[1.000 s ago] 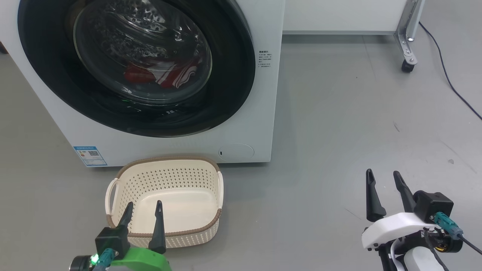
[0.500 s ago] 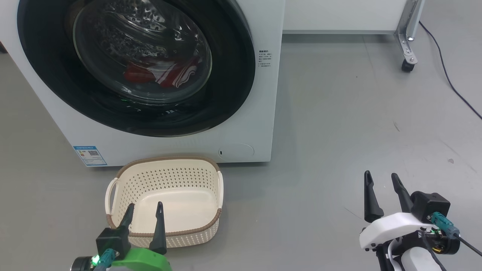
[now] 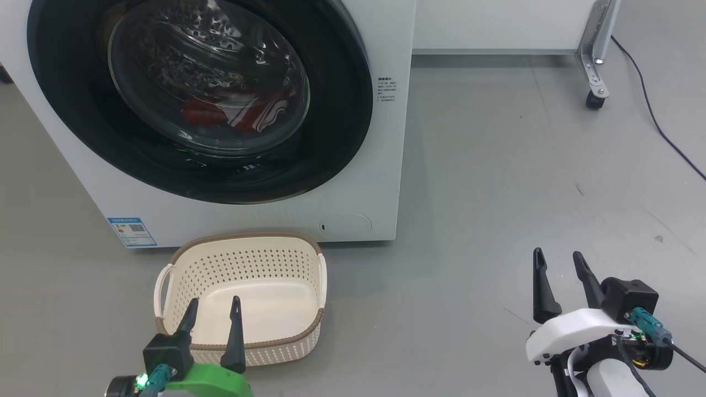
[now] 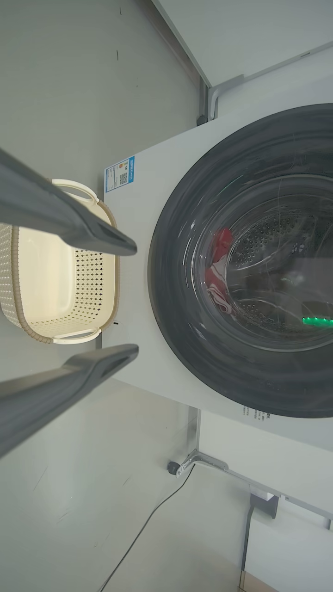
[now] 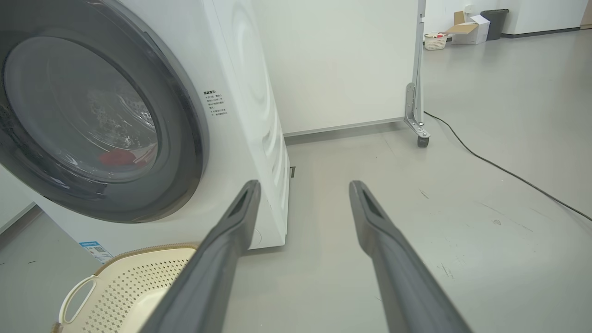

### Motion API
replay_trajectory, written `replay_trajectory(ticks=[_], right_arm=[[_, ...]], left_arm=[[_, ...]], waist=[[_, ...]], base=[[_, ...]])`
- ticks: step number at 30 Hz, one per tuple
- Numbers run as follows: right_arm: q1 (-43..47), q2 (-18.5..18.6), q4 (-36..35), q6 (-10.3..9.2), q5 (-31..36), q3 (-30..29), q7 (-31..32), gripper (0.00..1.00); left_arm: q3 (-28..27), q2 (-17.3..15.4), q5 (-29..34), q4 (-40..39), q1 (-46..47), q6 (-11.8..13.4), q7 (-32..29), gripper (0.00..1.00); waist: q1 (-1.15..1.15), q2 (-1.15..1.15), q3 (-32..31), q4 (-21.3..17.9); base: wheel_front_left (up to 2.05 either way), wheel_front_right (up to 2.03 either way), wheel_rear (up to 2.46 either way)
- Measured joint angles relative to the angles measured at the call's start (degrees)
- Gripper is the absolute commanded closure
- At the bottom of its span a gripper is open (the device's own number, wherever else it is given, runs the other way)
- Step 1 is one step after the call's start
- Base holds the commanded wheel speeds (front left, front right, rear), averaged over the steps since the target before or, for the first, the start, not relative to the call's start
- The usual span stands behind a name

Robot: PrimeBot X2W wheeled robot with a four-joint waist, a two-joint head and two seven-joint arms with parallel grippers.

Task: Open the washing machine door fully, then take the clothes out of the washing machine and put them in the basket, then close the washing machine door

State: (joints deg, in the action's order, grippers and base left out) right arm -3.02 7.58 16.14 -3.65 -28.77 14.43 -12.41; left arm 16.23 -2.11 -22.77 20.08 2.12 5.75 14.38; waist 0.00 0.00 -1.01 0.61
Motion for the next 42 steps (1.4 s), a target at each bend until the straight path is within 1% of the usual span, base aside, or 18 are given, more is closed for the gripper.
replay_trajectory(ticks=[19,20,21,27,34,37,38,42], right_arm=[[0.0,-0.1,0.2,0.03,0.0,0.0,0.0,0.00],[0.0,-0.2,0.1,0.04,-0.3,-0.1,-0.1,0.63],[0.0,-0.4,-0.1,0.05,-0.6,-0.3,-0.1,1.00],[-0.1,-0.4,-1.0,0.33,-0.9,-0.8,-0.5,1.00],[-1.5,-0.3,-2.1,1.27,-2.7,-2.1,-0.6,1.00],[-2.8,-0.6,-2.6,2.09,-5.1,-3.5,-0.6,1.00],[-2.8,-0.6,-2.6,2.09,-5.1,-3.5,-0.6,1.00],[-4.8,-1.6,-3.3,3.77,-10.9,-6.4,0.0,1.00]], left_arm=[[0.2,0.0,-0.2,0.1,0.0,0.0,0.0,0.00],[0.2,0.0,-0.2,0.1,0.1,0.0,0.0,0.00],[0.2,0.0,-0.2,0.1,0.1,0.0,0.0,0.00],[0.4,0.0,-0.2,-0.1,0.2,0.0,0.0,0.00],[0.7,0.0,0.0,-0.8,1.6,0.1,0.0,0.00],[1.2,0.0,0.2,-1.2,2.0,0.2,0.0,0.00],[1.2,0.0,0.2,-1.2,2.0,0.2,0.0,0.00],[2.2,0.0,0.3,-1.7,3.4,0.2,0.0,0.00]], waist=[[0.00,0.00,0.3,0.1],[0.00,0.00,0.4,0.1],[0.00,0.00,0.5,0.1],[0.00,0.00,1.1,0.1],[0.00,0.00,3.3,0.6],[0.00,0.00,4.6,1.0],[0.00,0.00,4.6,1.0],[0.00,0.00,6.5,1.6]], base=[[0.00,0.00,0.00],[0.00,0.00,0.00],[0.00,0.00,0.00],[0.00,0.00,0.00],[0.00,0.00,0.00],[0.00,0.00,0.00],[0.00,0.00,0.00],[0.00,0.00,0.00]])
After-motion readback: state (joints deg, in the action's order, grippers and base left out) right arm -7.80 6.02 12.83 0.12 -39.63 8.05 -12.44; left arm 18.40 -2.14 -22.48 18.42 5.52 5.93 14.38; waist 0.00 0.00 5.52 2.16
